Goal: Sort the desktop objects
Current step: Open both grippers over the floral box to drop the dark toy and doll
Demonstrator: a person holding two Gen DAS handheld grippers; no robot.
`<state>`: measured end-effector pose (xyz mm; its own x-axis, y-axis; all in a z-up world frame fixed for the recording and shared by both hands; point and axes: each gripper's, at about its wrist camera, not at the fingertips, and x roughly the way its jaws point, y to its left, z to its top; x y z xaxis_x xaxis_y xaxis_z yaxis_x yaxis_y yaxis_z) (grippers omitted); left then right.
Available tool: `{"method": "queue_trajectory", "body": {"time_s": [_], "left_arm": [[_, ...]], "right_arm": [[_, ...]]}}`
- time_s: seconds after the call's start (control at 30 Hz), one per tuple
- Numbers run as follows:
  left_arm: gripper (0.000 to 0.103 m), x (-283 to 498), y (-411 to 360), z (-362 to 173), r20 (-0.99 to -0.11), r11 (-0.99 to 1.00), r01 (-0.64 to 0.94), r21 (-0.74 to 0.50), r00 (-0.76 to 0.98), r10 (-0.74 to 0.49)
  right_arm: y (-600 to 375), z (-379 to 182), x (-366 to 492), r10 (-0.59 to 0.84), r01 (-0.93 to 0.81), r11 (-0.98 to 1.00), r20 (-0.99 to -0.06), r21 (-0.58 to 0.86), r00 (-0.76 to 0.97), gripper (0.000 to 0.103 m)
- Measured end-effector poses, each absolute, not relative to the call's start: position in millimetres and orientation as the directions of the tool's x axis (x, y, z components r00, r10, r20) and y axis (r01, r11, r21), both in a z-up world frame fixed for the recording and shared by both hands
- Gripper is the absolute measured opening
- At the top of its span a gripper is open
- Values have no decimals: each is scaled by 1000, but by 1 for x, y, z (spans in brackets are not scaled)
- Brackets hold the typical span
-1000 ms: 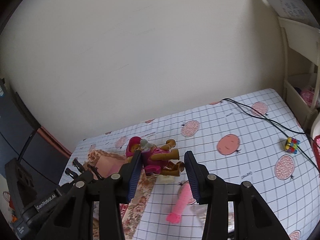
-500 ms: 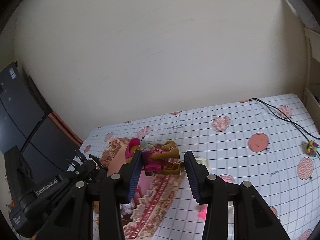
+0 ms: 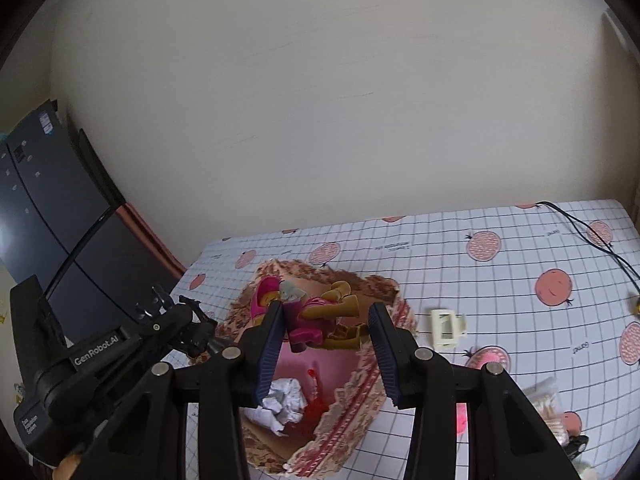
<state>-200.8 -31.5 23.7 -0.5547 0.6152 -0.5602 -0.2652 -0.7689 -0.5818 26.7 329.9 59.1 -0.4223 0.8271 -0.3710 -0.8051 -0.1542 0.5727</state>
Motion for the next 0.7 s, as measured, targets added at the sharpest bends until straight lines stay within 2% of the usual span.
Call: {"method": "queue_trajectory", "body": {"time_s": [0.37,0.7], "left_arm": [[20,-211,-52,18,-588,-809,-207,-551,-592,551],[20,-225,-47,-8,-651,-840,-160,-519,-562,510]], "right_arm": [[337,56,-3,794,-805,-192,-394,561,-464,46],[351,38,-24,746,-832,-186,-477,522,-466,46]]}}
